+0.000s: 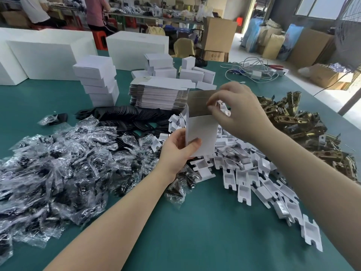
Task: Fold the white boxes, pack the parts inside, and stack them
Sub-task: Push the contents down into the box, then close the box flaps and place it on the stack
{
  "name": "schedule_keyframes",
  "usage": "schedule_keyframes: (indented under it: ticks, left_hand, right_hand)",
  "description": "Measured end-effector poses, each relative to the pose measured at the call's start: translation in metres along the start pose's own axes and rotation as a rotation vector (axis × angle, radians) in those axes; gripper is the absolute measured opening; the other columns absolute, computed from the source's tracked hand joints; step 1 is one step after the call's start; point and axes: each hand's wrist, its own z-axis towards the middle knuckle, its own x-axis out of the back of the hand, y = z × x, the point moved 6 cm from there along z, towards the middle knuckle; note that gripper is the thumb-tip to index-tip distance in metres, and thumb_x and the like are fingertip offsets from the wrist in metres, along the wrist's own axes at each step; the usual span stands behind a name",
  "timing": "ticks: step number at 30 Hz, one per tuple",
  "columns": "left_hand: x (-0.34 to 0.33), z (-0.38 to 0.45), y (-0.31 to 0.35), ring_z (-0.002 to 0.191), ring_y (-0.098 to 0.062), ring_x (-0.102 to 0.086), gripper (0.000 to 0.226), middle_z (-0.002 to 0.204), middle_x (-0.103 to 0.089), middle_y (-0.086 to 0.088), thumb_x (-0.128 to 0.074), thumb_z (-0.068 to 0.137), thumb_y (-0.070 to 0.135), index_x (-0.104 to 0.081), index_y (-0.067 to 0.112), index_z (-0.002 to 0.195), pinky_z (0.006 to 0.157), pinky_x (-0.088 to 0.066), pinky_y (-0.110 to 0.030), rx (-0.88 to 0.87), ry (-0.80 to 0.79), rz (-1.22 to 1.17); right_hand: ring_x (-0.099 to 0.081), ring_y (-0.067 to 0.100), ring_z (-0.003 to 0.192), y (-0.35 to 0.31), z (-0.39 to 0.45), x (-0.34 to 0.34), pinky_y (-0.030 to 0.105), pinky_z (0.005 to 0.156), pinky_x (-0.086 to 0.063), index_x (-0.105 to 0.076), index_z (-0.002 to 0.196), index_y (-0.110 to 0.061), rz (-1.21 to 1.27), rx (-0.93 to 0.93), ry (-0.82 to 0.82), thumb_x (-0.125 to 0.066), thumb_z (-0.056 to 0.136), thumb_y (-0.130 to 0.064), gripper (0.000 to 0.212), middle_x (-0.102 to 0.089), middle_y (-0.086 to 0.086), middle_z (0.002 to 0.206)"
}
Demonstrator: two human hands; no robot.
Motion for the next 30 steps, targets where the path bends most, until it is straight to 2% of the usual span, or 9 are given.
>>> schedule_keyframes:
  ticks: [3, 7, 12, 15, 18, 22, 26, 27, 30]
  left_hand:
    - [0.0, 0.0, 0.001, 0.096, -0.018, -0.07, 0.03, 0.094, -0.075, 0.004, -0.078, 0.075, 0.024, -0.065, 0.028, 0.102, 0.083, -0.06, -0.039, 0.025, 0.007, 0.01]
    - [0.001, 0.004, 0.007, 0.101, -0.022, -0.069, 0.024, 0.102, -0.072, 0.001, -0.07, 0.091, 0.014, -0.06, 0.023, 0.11, 0.078, -0.061, -0.037, 0.059, -0.033, 0.018]
    - [-0.007, 0.006, 0.021, 0.11, -0.02, -0.059, 0.032, 0.118, -0.064, -0.001, -0.059, 0.085, 0.03, -0.057, 0.028, 0.116, 0.095, -0.052, -0.041, 0.046, -0.091, 0.087]
    - [-0.009, 0.004, 0.022, 0.111, -0.009, -0.057, 0.034, 0.125, -0.061, 0.002, -0.051, 0.091, 0.027, -0.052, 0.032, 0.124, 0.096, -0.046, -0.028, -0.016, -0.107, 0.153]
    - [-0.013, 0.002, 0.022, 0.108, 0.008, -0.056, 0.038, 0.117, -0.063, 0.022, -0.046, 0.089, 0.026, -0.047, 0.044, 0.123, 0.089, -0.044, -0.01, -0.037, -0.138, 0.206]
    - [-0.014, 0.003, 0.02, 0.121, 0.005, -0.049, 0.046, 0.133, -0.054, 0.018, -0.044, 0.099, 0.021, -0.036, 0.042, 0.139, 0.103, -0.039, -0.015, -0.046, -0.171, 0.299]
    - [-0.008, 0.003, 0.029, 0.104, 0.02, -0.051, 0.044, 0.12, -0.055, 0.028, -0.045, 0.104, 0.021, -0.034, 0.045, 0.139, 0.083, -0.04, 0.0, -0.059, -0.156, 0.533]
    - [-0.007, 0.003, 0.033, 0.103, 0.015, -0.054, 0.043, 0.119, -0.058, 0.023, -0.046, 0.103, 0.022, -0.036, 0.04, 0.14, 0.085, -0.043, -0.004, -0.074, -0.149, 0.629]
    - [-0.003, 0.004, 0.052, 0.112, -0.01, -0.06, 0.051, 0.131, -0.059, 0.006, -0.053, 0.099, 0.029, -0.035, 0.031, 0.147, 0.096, -0.051, -0.035, -0.181, -0.08, 0.792]
  right_hand:
    - [-0.054, 0.01, 0.095, 0.012, -0.01, -0.003, 0.018, 0.083, -0.044, -0.059, 0.12, -0.022, 0.332, -0.19, 0.155, -0.064, 0.093, -0.029, 0.028, -0.051, -0.004, 0.113]
    - [-0.058, -0.005, 0.091, 0.019, -0.032, -0.044, 0.021, 0.075, -0.051, -0.044, 0.118, -0.036, 0.616, -0.437, 0.062, -0.056, 0.097, -0.041, 0.024, -0.055, -0.014, 0.111]
    - [-0.058, 0.005, 0.101, 0.016, -0.048, -0.07, 0.032, 0.083, -0.051, -0.038, 0.122, -0.04, 0.758, -0.46, 0.208, -0.049, 0.101, -0.035, 0.024, -0.058, -0.005, 0.115]
    - [-0.056, -0.005, 0.095, 0.015, -0.047, -0.074, 0.019, 0.079, -0.048, -0.037, 0.125, -0.041, 0.793, -0.451, 0.29, -0.048, 0.102, -0.032, 0.027, -0.055, -0.015, 0.11]
    - [-0.054, -0.011, 0.091, 0.012, -0.05, -0.076, 0.006, 0.07, -0.042, -0.039, 0.121, -0.047, 0.805, -0.436, 0.379, -0.047, 0.102, -0.03, 0.026, -0.053, -0.018, 0.104]
    - [-0.054, -0.012, 0.092, 0.014, -0.053, -0.076, 0.004, 0.069, -0.042, -0.039, 0.124, -0.043, 0.793, -0.418, 0.409, -0.046, 0.103, -0.029, 0.027, -0.051, -0.022, 0.106]
    - [-0.057, -0.005, 0.088, 0.012, -0.052, -0.073, 0.007, 0.068, -0.043, -0.037, 0.115, -0.063, 0.8, -0.416, 0.41, -0.048, 0.101, -0.032, 0.036, -0.054, -0.016, 0.104]
    - [-0.057, -0.003, 0.09, 0.011, -0.052, -0.073, 0.007, 0.069, -0.043, -0.038, 0.115, -0.062, 0.795, -0.406, 0.415, -0.048, 0.101, -0.031, 0.036, -0.054, -0.017, 0.105]
    - [-0.054, -0.003, 0.098, 0.006, -0.051, -0.07, 0.007, 0.074, -0.041, -0.041, 0.122, -0.05, 0.754, -0.342, 0.424, -0.05, 0.101, -0.026, 0.033, -0.053, -0.026, 0.113]
